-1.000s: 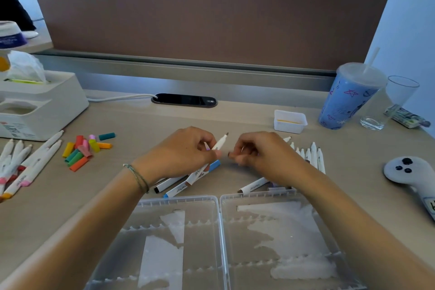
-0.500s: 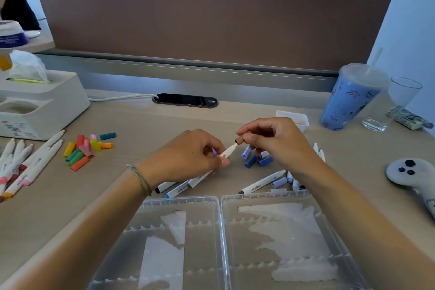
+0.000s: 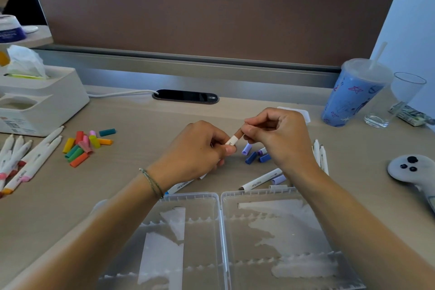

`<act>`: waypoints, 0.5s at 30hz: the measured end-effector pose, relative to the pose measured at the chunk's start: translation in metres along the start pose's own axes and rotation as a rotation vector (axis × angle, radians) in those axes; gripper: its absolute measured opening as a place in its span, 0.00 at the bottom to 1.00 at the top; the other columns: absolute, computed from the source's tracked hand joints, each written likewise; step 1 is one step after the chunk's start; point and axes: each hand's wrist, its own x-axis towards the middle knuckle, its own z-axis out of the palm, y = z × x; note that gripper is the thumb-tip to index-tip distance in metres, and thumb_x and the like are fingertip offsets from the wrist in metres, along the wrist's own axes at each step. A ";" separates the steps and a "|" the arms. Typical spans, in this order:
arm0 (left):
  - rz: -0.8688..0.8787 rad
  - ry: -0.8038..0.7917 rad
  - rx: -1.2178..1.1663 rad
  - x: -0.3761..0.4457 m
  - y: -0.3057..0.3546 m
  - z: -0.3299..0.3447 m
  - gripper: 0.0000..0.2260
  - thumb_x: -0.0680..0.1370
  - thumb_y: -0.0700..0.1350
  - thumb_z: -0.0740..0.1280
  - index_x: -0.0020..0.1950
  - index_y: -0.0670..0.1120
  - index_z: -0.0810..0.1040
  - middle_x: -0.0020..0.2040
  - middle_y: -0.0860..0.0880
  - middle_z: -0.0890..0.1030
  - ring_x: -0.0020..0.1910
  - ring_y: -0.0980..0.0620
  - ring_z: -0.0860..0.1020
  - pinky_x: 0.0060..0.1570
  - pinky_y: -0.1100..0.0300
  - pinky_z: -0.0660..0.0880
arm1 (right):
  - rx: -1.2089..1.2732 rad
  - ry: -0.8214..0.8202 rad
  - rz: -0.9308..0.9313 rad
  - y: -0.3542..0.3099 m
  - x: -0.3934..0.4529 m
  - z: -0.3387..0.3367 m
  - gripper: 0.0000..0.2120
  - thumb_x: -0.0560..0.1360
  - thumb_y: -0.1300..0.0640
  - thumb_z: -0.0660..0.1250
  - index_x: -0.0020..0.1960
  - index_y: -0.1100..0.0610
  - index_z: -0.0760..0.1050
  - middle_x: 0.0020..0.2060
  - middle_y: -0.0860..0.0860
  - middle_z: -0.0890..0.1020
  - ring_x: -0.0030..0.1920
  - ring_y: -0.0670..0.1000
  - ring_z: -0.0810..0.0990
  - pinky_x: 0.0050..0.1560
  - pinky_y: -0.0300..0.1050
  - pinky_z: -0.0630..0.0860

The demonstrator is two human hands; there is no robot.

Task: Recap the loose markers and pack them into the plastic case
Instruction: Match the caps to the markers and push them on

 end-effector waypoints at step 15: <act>-0.067 -0.171 0.389 -0.006 -0.003 0.007 0.13 0.74 0.55 0.75 0.56 0.52 0.85 0.45 0.56 0.78 0.45 0.55 0.76 0.41 0.62 0.71 | -0.723 -0.576 0.111 0.002 0.013 -0.041 0.07 0.70 0.62 0.75 0.39 0.51 0.87 0.33 0.43 0.84 0.38 0.45 0.82 0.43 0.42 0.80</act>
